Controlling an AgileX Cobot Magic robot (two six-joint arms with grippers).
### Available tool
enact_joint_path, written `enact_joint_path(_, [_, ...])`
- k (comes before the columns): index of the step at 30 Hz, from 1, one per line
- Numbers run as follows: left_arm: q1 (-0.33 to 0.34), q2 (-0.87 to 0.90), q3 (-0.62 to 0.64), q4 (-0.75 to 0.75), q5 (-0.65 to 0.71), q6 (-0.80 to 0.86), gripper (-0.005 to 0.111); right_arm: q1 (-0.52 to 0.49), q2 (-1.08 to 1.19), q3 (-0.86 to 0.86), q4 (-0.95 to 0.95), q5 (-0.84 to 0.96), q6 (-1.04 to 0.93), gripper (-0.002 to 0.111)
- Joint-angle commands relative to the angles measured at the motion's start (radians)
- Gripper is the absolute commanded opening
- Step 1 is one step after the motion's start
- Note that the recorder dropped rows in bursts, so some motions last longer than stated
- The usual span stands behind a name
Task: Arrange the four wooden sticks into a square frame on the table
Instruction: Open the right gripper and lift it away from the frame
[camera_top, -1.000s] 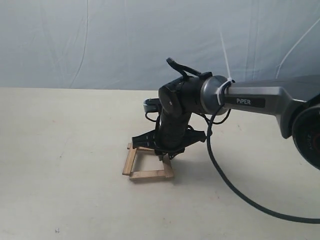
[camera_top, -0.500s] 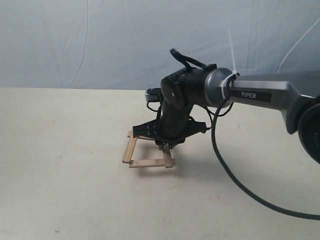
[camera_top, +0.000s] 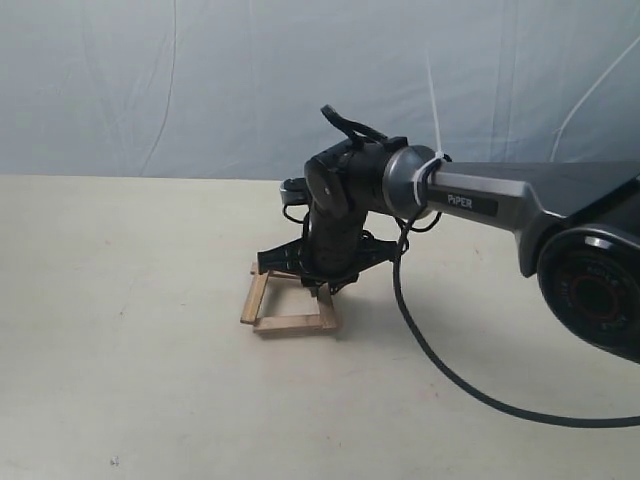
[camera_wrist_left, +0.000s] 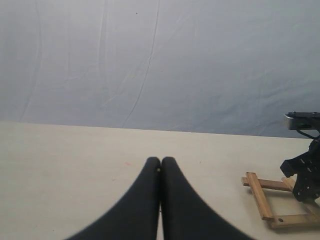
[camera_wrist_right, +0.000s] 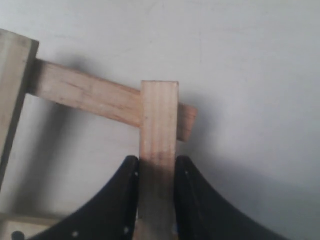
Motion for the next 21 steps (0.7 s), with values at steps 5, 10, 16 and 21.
enact_joint_path(5, [-0.008, -0.005, 0.004, -0.008, 0.006, -0.004, 0.000, -0.006, 0.009, -0.009, -0.006, -0.008, 0.011, 0.018])
enact_joint_path(10, [-0.008, -0.005, 0.004, -0.008, 0.006, -0.004, 0.000, -0.010, -0.006, -0.009, -0.003, -0.008, 0.013, 0.052])
enact_joint_path(16, [-0.008, -0.005, 0.004, -0.008, 0.006, -0.004, 0.000, -0.086, -0.089, -0.009, -0.006, 0.147, -0.035, 0.000])
enact_joint_path(21, [-0.008, -0.005, 0.004, -0.008, 0.006, -0.004, 0.000, -0.195, -0.164, 0.100, 0.042, 0.236, -0.233, -0.001])
